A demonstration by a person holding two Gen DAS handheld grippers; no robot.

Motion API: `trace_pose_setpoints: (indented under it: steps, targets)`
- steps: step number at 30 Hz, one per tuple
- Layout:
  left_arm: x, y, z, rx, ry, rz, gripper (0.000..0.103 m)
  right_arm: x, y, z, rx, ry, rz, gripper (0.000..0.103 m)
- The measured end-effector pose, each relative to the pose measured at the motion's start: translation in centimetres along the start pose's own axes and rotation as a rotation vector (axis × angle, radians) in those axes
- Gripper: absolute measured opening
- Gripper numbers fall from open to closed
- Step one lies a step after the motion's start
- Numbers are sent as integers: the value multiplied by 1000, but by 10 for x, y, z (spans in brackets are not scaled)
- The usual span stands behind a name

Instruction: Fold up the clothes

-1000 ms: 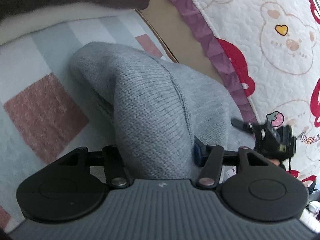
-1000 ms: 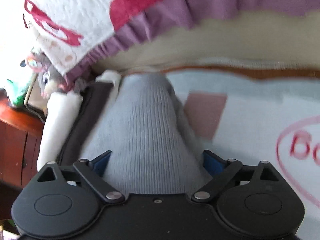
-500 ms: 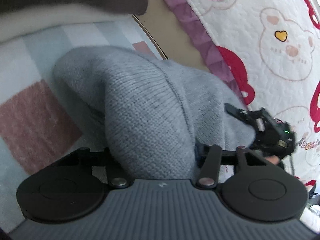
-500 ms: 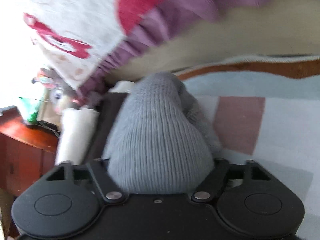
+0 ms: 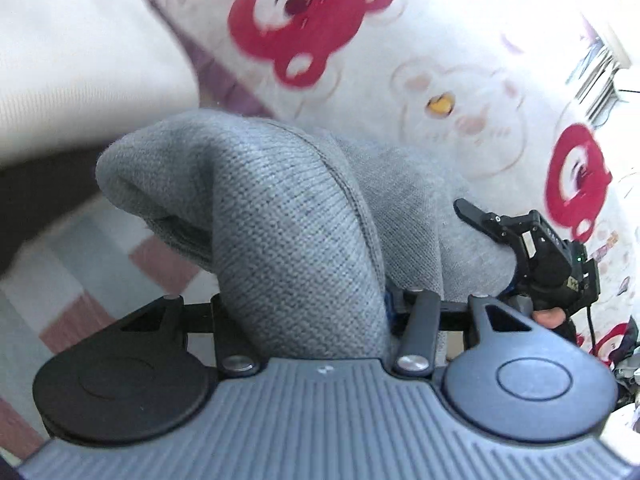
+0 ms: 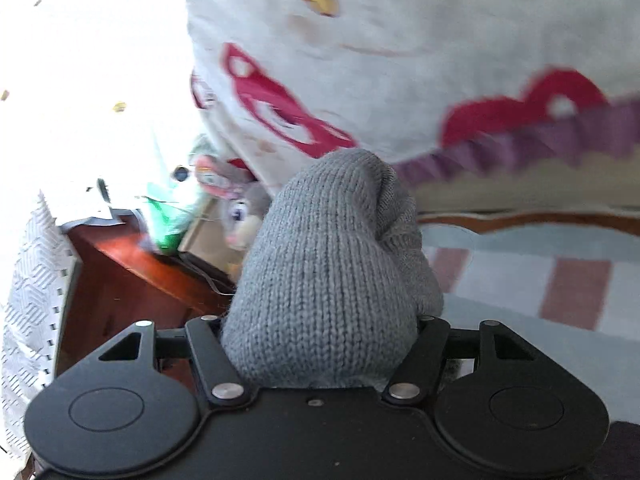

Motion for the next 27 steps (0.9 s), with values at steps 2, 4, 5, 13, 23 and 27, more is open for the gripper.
trace_pose_setpoints:
  steps: [2,4,5,13,23,27]
  targets:
    - [-18,16,5,-11,-8,32,47,6,8,-23,-34,23,-9,70]
    - [-35,35,5,-19,-14,72,47,24,19,-47,-58,51,-38,70]
    - [-44,45,3,-19,-17,93,47,34,25,-59,-72,67,-53,70]
    - [-133,120,-33,-65,55,284,48,140,48,-178,-218,183,-263,70]
    - [-132,131,-153,-270,203,307,48,299,18,-185,-478,-5,-623,71]
    - [-127,132,-168,-296,207,295,48,310,14,-152,-431,-57,-633,71]
Point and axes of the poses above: each gripper's, at about its wrist camera, not at the fingertips, and x roughly the way its jaws point, z to its right, y to its top, the point moved 8 cm from there along x, roughly the way its jaws point, and after that the axes turned 2 degrees about -x, right-handed, at the moved point
